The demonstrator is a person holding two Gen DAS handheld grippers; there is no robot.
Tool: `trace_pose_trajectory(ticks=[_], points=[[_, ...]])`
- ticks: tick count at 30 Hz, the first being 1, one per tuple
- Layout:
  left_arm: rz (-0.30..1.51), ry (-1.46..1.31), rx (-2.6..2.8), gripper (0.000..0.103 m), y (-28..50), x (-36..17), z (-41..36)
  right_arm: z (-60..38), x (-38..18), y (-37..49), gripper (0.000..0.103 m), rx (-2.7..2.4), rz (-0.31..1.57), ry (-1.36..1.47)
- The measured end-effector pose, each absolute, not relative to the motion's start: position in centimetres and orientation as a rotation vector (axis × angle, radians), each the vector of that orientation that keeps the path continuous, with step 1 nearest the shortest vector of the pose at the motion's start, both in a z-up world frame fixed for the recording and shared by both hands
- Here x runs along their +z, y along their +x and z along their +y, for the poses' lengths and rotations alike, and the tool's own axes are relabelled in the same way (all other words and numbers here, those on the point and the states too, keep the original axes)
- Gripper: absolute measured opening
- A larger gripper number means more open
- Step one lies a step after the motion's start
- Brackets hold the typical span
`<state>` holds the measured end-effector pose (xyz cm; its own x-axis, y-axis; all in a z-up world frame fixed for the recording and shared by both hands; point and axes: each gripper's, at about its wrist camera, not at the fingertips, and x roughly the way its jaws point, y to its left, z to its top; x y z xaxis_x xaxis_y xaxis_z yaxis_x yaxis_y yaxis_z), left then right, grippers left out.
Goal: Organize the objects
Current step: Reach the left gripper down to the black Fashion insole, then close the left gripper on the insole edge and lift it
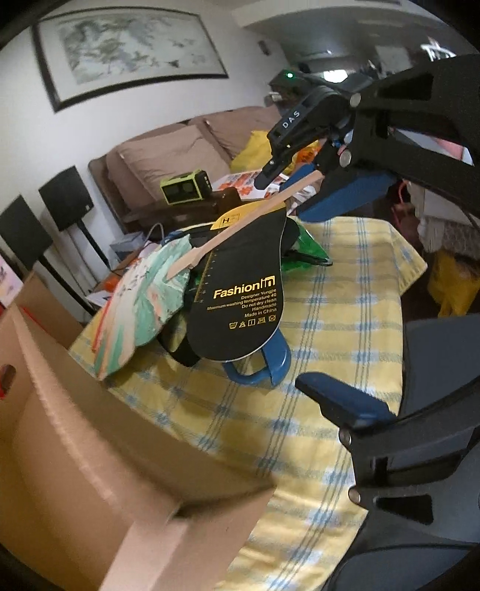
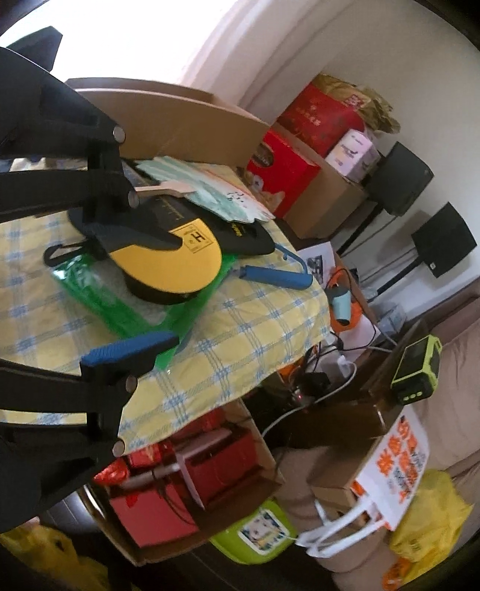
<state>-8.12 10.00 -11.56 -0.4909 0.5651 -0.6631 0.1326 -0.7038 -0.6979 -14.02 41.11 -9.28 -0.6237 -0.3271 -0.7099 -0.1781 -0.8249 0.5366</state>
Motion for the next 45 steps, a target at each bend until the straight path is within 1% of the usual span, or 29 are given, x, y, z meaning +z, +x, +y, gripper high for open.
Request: trace_pose_trajectory(ticks=[2,3,9,11,12,13,15,18,19,22,25,29,30,32,33,35,40,45], points=[[-1.089,-1.427,2.249,0.072,-8.6,-12.3,10.3,41.3,-9.6,-14.3,0.043,-2.573,-0.948,1.3],[-1.119,-1.436,2.233,0.071,-8.8,-12.7,10.3,41.3,-9.8,-14.4,0.043,-2.56,-0.968,1.3],[-1.282,-1.401,2.246,0.071,-9.2,-13.6,10.2,41.3,-10.4,-14.9,0.043,-2.552,-1.005,1.296],[-1.359,-1.396,2.273,0.081,-9.0,-13.7,9.9,41.5,-10.7,-15.0,0.043,-2.538,-1.032,1.29],[-1.37,-1.39,2.291,0.081,-9.1,-13.6,9.7,41.5,-10.8,-15.0,0.042,-2.531,-1.041,1.289],[-1.368,-1.389,2.322,0.081,-9.1,-13.5,9.8,41.6,-11.0,-15.1,0.035,-2.526,-1.044,1.291],[-1.358,-1.41,2.341,0.081,-9.1,-13.6,9.8,41.6,-11.3,-15.3,0.029,-2.516,-1.054,1.299],[-1.444,-1.438,2.335,0.081,-9.0,-14.1,9.6,41.7,-11.4,-15.2,0.026,-2.512,-1.077,1.286],[-1.475,-1.455,2.344,0.08,-9.0,-14.3,9.4,41.7,-11.5,-15.2,0.026,-2.513,-1.08,1.283],[-1.551,-1.54,2.354,0.057,-9.1,-15.0,9.1,41.6,-11.5,-15.1,0.024,-2.511,-1.08,1.277],[-1.574,-1.596,2.308,0.05,-9.7,-15.9,9.3,41.4,-11.6,-15.1,0.022,-2.506,-1.071,1.281],[-1.604,-1.596,2.311,0.046,-9.6,-16.2,9.2,41.1,-11.4,-15.0,0.018,-2.512,-1.054,1.271],[-1.604,-1.597,2.306,0.045,-9.6,-16.2,9.2,41.0,-11.3,-15.0,0.015,-2.514,-1.048,1.269],[-1.586,-1.601,2.308,0.04,-9.7,-16.1,9.5,40.8,-11.3,-15.0,0.012,-2.505,-1.044,1.266],[-1.578,-1.601,2.309,0.039,-9.8,-16.0,9.5,40.8,-11.2,-15.0,0.012,-2.5,-1.043,1.262],[-1.571,-1.603,2.296,0.031,-9.7,-15.8,9.6,40.9,-11.0,-14.8,0.01,-2.498,-1.04,1.246],[-1.515,-1.631,2.246,0.028,-9.6,-15.4,9.7,40.8,-10.3,-13.4,0.008,-2.481,-1.02,1.208],[-1.463,-1.688,2.18,0.028,-8.7,-16.1,9.8,40.8,-10.3,-10.6,0.008,-2.455,-1.02,1.199]])
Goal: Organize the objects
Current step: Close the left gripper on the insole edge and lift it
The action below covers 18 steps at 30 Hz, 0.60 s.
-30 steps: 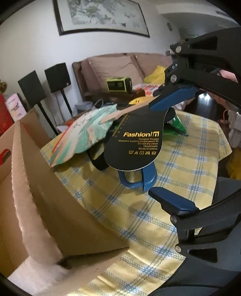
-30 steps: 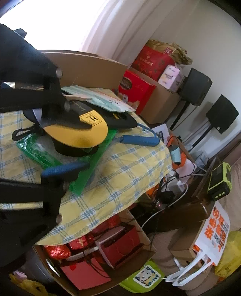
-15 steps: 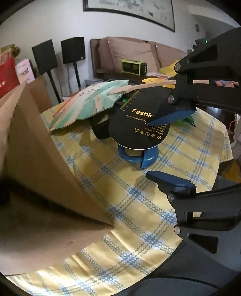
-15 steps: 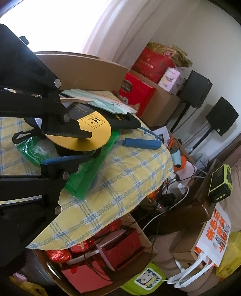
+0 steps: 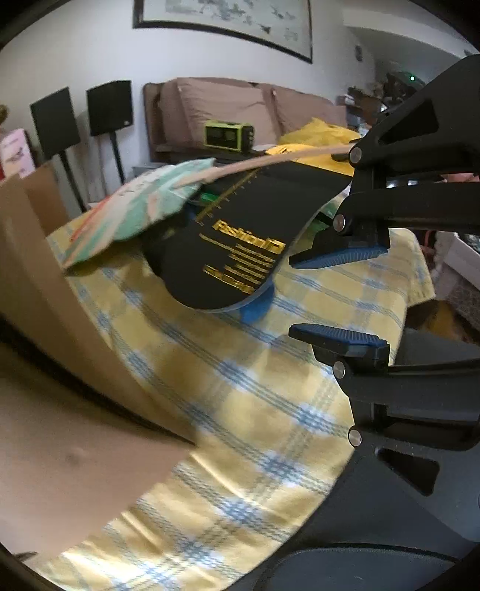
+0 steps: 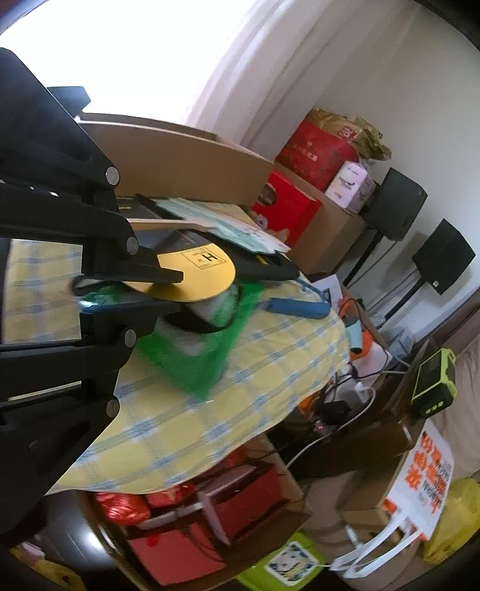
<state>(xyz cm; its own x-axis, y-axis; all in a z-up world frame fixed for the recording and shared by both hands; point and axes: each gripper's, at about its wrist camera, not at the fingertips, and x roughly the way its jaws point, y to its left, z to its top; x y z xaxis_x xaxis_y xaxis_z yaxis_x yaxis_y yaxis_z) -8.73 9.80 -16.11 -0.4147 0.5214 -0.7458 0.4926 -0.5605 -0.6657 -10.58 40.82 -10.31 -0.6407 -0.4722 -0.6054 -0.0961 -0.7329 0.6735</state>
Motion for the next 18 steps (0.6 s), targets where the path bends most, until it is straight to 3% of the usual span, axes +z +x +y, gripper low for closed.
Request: trace_pose_trajectory(ticks=[9,14,18], points=[[-1.444,-1.633,2.159,0.027,-7.2,-15.6,9.6,40.1,-11.6,-4.7,0.007,-2.412,-1.062,1.196],[-1.447,-1.621,2.085,0.042,-6.6,-15.9,10.5,39.4,-11.9,-3.2,0.007,-2.393,-1.059,1.196],[-1.453,-1.598,2.038,0.044,-6.5,-16.1,11.2,38.7,-11.8,-2.6,0.006,-2.374,-1.052,1.193]])
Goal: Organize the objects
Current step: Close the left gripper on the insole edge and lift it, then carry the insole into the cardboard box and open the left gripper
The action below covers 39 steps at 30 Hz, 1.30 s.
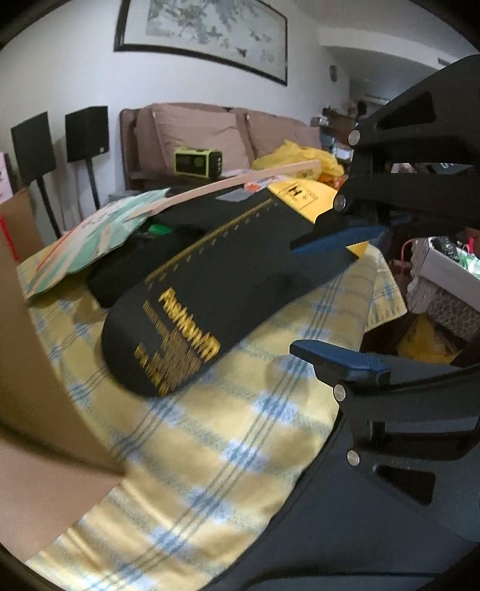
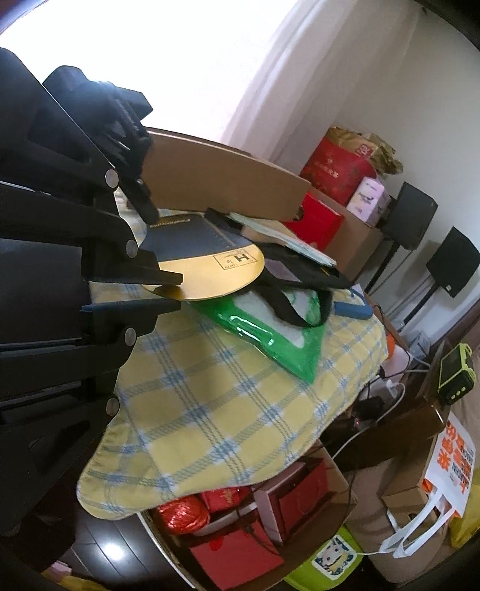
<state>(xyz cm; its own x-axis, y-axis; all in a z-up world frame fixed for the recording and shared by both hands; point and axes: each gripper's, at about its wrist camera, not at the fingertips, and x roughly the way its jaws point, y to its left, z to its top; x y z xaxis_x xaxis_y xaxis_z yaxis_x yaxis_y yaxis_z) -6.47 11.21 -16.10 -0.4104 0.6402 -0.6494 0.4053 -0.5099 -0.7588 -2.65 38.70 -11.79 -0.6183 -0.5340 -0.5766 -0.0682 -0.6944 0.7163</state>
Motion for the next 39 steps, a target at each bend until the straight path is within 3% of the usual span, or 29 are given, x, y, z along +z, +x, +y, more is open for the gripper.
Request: trace_pose_trajectory(ticks=[6,8,14,30,39], points=[[-1.46,-1.596,1.981,0.042,-6.5,-16.5,11.2,37.2,-11.1,-1.5,0.006,-2.345,-1.029,1.178],[-1.458,-1.583,1.973,0.031,-6.5,-16.3,11.1,36.7,-10.9,-1.2,0.006,-2.362,-0.998,1.183],[-1.457,-1.578,1.906,0.016,-6.0,-15.6,10.5,36.0,-10.9,-0.3,0.007,-2.386,-0.953,1.192],[-1.289,-1.401,1.941,0.015,-2.9,-8.4,8.3,34.9,-6.2,3.4,0.008,-2.422,-0.832,1.102],[-1.307,-1.257,2.02,0.015,-3.3,-3.8,5.1,32.8,-1.9,2.6,0.009,-2.426,-0.774,1.001]])
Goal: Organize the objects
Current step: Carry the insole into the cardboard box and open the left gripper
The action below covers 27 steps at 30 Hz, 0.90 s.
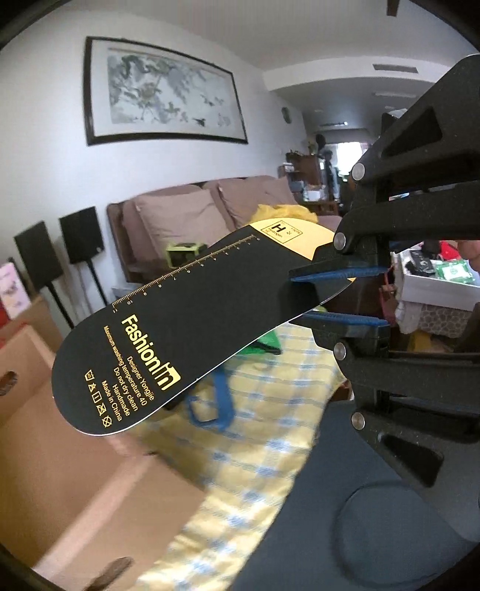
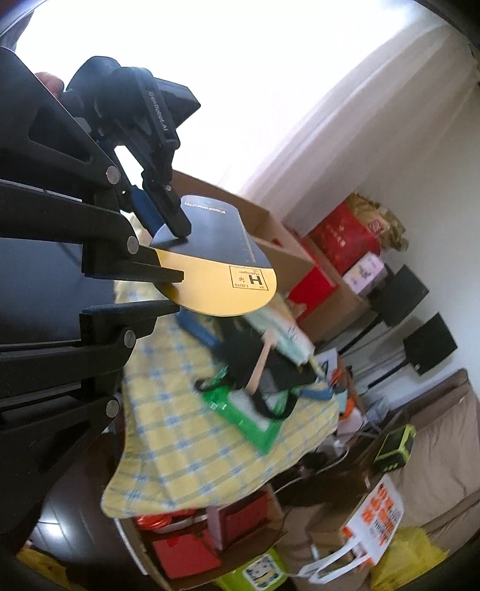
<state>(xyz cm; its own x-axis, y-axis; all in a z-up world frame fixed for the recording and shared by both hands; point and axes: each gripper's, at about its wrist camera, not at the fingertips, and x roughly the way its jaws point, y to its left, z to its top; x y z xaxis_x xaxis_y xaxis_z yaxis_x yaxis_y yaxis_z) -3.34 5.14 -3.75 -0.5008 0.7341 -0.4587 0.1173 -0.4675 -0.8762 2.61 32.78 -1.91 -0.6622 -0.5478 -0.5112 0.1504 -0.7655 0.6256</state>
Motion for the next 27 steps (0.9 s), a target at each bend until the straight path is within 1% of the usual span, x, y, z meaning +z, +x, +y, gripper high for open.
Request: trace_pose_trajectory(ticks=[7,13,19,27], points=[[-1.36,-1.206,2.117,0.015,-5.0,-2.0,0.0,28.4,-0.5,-0.6,0.009,-2.356,-0.705,0.986],[-1.401,-1.177,2.197,0.015,-5.9,-2.0,-3.9,23.7,-0.3,-3.6,0.009,-2.269,-0.685,0.993],[-1.494,-1.173,2.243,0.015,-7.2,-3.9,-7.6,19.7,-0.8,-6.7,0.009,-2.2,-0.663,1.028],[-1.551,-1.252,2.266,0.015,-8.9,-7.5,-10.2,14.9,-3.8,-10.4,0.01,-2.143,-0.611,1.127]])
